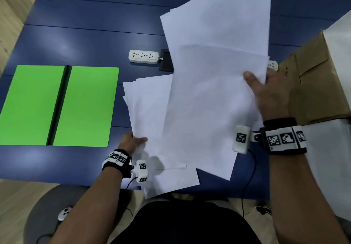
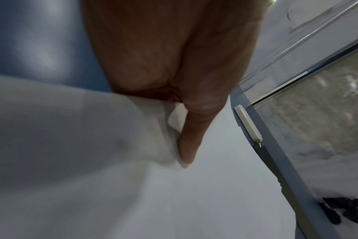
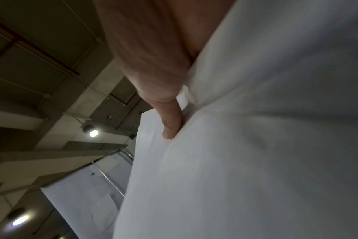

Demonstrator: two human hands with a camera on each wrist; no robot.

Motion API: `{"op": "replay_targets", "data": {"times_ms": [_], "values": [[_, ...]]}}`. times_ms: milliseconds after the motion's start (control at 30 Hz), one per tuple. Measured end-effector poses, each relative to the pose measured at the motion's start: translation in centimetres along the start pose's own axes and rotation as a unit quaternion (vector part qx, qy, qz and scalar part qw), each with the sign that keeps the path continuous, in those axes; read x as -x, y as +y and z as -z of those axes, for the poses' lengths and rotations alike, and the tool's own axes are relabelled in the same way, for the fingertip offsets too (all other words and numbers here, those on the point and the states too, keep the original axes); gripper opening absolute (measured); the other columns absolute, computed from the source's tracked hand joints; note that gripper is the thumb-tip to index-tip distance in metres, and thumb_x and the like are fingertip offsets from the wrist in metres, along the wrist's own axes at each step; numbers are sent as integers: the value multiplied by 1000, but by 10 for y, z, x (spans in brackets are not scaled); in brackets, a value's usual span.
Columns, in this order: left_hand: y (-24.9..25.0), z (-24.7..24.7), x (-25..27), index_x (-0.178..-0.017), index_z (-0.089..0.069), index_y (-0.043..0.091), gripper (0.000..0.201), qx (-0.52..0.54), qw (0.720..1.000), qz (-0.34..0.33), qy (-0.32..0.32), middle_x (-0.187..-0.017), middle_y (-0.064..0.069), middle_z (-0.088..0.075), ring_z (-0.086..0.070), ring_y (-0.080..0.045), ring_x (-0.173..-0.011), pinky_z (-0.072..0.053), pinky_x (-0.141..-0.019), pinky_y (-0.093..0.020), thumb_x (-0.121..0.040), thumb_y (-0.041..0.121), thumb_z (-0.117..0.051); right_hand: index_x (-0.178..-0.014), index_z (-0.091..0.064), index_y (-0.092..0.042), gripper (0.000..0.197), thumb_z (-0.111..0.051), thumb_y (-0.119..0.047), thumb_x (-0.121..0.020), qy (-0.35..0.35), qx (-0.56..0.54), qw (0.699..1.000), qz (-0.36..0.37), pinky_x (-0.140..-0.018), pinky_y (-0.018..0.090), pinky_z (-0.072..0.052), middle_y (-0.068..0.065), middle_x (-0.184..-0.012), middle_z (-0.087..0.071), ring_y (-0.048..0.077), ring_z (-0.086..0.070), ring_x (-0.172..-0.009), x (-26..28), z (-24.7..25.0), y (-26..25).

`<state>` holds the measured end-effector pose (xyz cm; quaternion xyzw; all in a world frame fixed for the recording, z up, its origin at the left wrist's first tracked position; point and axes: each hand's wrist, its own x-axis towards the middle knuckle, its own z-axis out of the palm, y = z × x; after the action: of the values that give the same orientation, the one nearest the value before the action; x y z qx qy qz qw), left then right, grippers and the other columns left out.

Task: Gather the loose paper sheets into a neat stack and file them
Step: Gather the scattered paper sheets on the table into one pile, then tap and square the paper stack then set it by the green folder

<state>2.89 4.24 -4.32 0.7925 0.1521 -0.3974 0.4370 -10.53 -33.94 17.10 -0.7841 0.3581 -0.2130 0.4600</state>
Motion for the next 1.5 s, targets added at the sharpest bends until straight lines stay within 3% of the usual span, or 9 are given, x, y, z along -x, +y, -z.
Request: {"op": "replay_targets", "data": {"times_ms": [133, 233, 367, 533, 633, 767, 967, 1200, 1500], "values": [[5, -3, 7, -107, -72, -1, 20, 24, 1000, -5, -10, -98, -18, -75, -70, -29, -82, -53, -66, -29, -90, 10, -74, -79, -71, -2, 54, -72, -56, -81, -42, 34, 997, -62, -56, 37, -45, 10, -73, -72, 14, -56, -61, 4, -61, 34], [6, 1, 0, -110, -71, 0, 62, 44, 998, 40, 14, -92, -18, -73, -67, -26, -71, -50, -61, -29, -98, 59, -53, -71, -65, -4, 67, -60, -70, -82, -106, 130, 979, -116, -60, 39, -47, 17, -72, -70, 32, -65, -67, 24, -121, 68], [-16, 7, -30, -128, -70, 28, 108, 144, 986, 85, -22, -124, -14, -74, -73, -38, -107, -53, -98, -54, -61, 106, -36, -78, -66, -6, 71, -43, -72, -91, -156, 200, 945, -205, -65, 35, -41, 23, -90, -70, 40, -66, -88, 56, -178, 101], [10, -3, 10, -114, -72, 2, 66, 138, 990, 9, -39, -97, -16, -79, -76, -34, -85, -60, -68, -36, -77, 58, -79, -123, -56, -14, 50, -65, -48, -88, -113, 265, 926, -243, -90, 46, -47, 12, -134, -40, 35, -44, -121, 78, -199, 105], [5, -4, 8, -116, -70, 4, 52, 117, 992, -18, -40, -106, -15, -79, -76, -37, -98, -60, -75, -39, -72, 25, -90, -136, -41, -4, 67, -74, -29, -83, -64, 148, 922, -352, -91, 46, -50, 17, -140, -39, 40, -52, -121, 80, -203, 105], [8, -10, 9, -108, -75, 11, 51, 45, 997, -31, -61, -94, -15, -80, -74, -48, -83, -61, -72, -57, -67, 37, -94, -121, -55, 0, 50, -72, -26, -82, -108, 71, 918, -376, -82, 36, -54, 17, -123, -64, 35, -67, -101, 79, -206, 114], [20, -15, 11, -109, -75, 2, 43, 116, 991, 9, -64, -97, -15, -80, -78, -35, -88, -62, -80, -42, -72, 20, -90, -76, -70, -9, 21, -72, -30, -74, -185, 131, 924, -309, -75, 34, -57, 11, -106, -65, 34, -67, -90, 72, -196, 119], [31, -19, 10, -109, -73, -5, 37, 108, 991, 16, -72, -101, -23, -78, -75, -44, -97, -57, -95, -57, -78, 11, -83, -118, -54, -6, 57, -81, -27, -73, -205, 34, 908, -364, -87, 31, -49, 0, -110, -56, 22, -57, -96, 70, -207, 124], [43, -21, 22, -103, -73, 2, 29, 54, 996, -63, -41, -87, -14, -80, -76, -39, -86, -61, -82, -46, -82, 20, -81, -109, -72, -5, 33, -78, -17, -78, -243, -7, 908, -342, -93, 36, -55, 6, -107, -74, 27, -70, -104, 66, -189, 138]]}}
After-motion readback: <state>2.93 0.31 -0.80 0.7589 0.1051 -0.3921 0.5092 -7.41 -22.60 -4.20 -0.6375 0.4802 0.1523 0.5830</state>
